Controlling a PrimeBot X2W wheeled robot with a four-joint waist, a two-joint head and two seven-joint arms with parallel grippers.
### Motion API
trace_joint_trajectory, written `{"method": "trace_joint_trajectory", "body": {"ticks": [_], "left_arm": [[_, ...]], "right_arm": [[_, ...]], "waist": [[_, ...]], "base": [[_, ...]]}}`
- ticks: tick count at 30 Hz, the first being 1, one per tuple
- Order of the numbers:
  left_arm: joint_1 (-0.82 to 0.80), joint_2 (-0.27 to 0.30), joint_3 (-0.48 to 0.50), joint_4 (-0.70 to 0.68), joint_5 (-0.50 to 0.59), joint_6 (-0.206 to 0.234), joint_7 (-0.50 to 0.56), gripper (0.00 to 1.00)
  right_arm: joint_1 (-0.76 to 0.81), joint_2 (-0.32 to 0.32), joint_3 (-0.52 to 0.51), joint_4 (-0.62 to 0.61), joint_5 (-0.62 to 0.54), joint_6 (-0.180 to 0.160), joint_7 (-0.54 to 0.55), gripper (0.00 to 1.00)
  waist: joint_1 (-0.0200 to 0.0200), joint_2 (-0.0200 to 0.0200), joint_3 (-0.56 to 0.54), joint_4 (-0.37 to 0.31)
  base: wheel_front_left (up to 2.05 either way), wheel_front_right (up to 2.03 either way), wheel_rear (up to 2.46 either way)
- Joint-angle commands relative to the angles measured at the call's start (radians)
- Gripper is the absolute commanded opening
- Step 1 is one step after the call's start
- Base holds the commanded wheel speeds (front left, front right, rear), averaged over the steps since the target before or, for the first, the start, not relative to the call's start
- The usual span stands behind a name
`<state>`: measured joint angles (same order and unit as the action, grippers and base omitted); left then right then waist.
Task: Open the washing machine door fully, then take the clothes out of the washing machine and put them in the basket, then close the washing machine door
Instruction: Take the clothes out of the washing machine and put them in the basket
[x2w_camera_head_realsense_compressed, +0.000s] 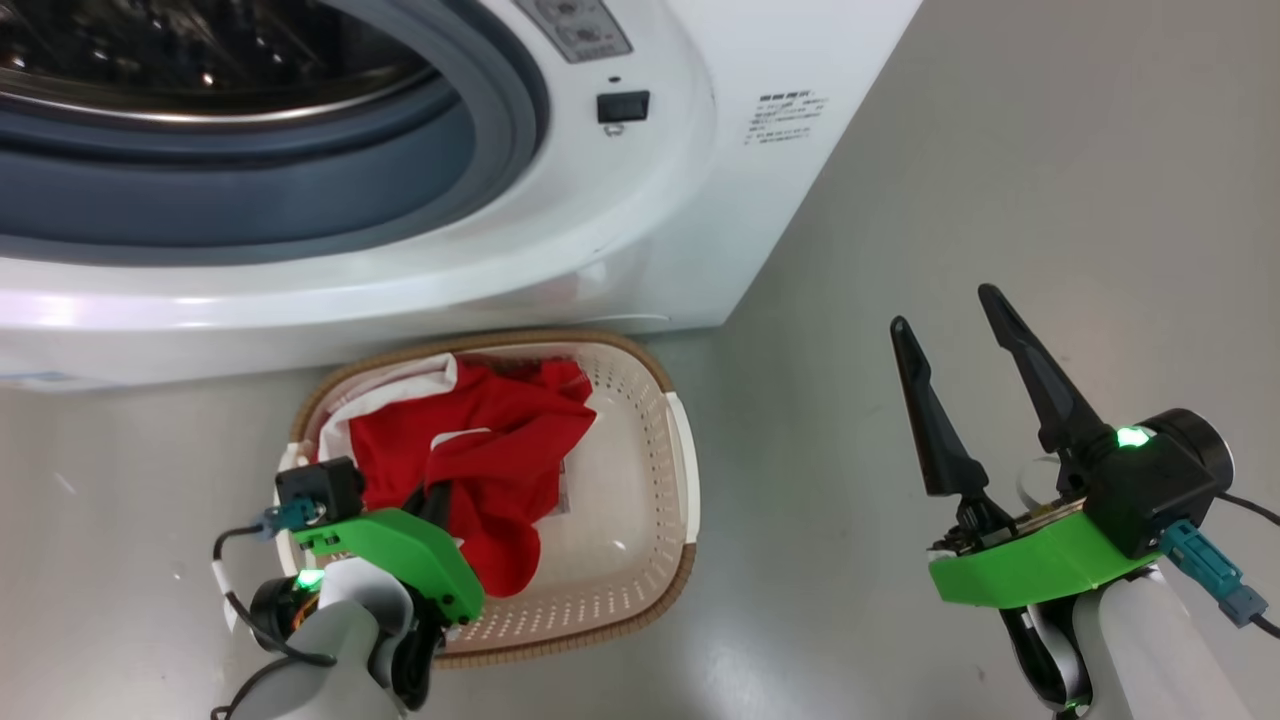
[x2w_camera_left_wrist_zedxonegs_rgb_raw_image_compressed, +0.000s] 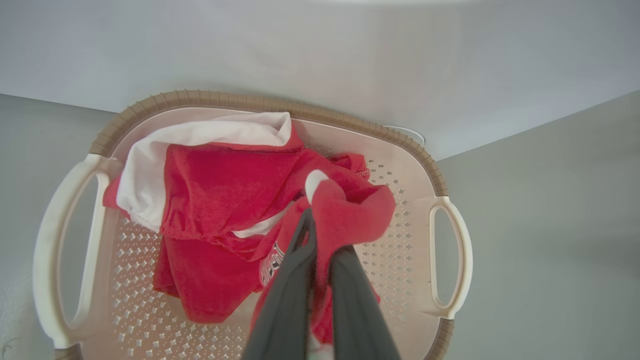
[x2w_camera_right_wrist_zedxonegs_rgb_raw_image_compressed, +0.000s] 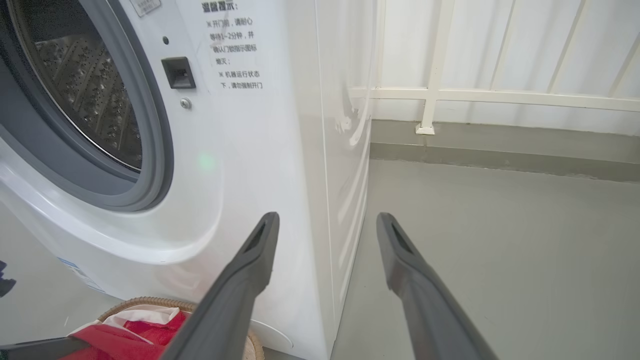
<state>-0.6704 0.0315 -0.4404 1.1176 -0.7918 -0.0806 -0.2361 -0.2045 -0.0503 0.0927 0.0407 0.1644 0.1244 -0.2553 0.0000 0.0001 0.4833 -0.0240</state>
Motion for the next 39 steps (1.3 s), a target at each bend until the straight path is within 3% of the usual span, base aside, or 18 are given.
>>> {"method": "trace_joint_trajectory", "body": {"ticks": [1,15,16,17,26,31,39], "left_arm": [[-0.013,0.019,0.006,0.012,-0.015,-0.009,-0.009,0.00],[-0.085,0.019,-0.077,0.123,-0.079,0.000,0.008,0.00],[-0.087,0.019,-0.082,0.126,-0.080,0.004,0.006,0.23],[-0.088,0.019,-0.087,0.128,-0.081,0.006,0.004,0.98],[-0.105,0.019,-0.092,0.110,-0.072,0.034,-0.024,1.00],[-0.085,0.042,-0.029,-0.026,-0.010,0.057,-0.025,1.00],[0.044,0.045,0.128,-0.293,0.131,0.015,-0.025,1.00]], "right_arm": [[-0.011,0.000,0.023,-0.026,-0.014,0.006,-0.006,1.00],[-0.030,0.000,0.013,-0.020,-0.015,0.006,-0.006,1.00],[-0.031,0.000,0.013,-0.019,-0.016,0.006,-0.006,1.00],[-0.031,0.000,0.012,-0.019,-0.017,0.006,-0.006,1.00],[-0.032,0.000,0.003,-0.006,-0.020,0.006,-0.006,1.00],[-0.029,0.000,-0.008,-0.001,-0.022,0.006,-0.006,1.00],[-0.025,0.000,-0.044,0.017,-0.013,0.006,-0.006,1.00]], "waist": [[0.0000,-0.0001,0.027,-0.012],[0.0000,-0.0001,0.082,-0.022],[0.0000,-0.0001,0.083,-0.021],[0.0000,-0.0001,0.082,-0.021],[0.0000,-0.0001,0.055,-0.003],[0.0000,-0.0001,0.025,0.014],[0.0000,-0.0001,-0.041,0.034]], "base": [[0.00,0.00,0.00],[0.00,0.00,0.00],[0.00,0.00,0.00],[0.00,0.00,0.00],[0.00,0.00,0.00],[0.00,0.00,0.00],[0.00,0.00,0.00]]}}
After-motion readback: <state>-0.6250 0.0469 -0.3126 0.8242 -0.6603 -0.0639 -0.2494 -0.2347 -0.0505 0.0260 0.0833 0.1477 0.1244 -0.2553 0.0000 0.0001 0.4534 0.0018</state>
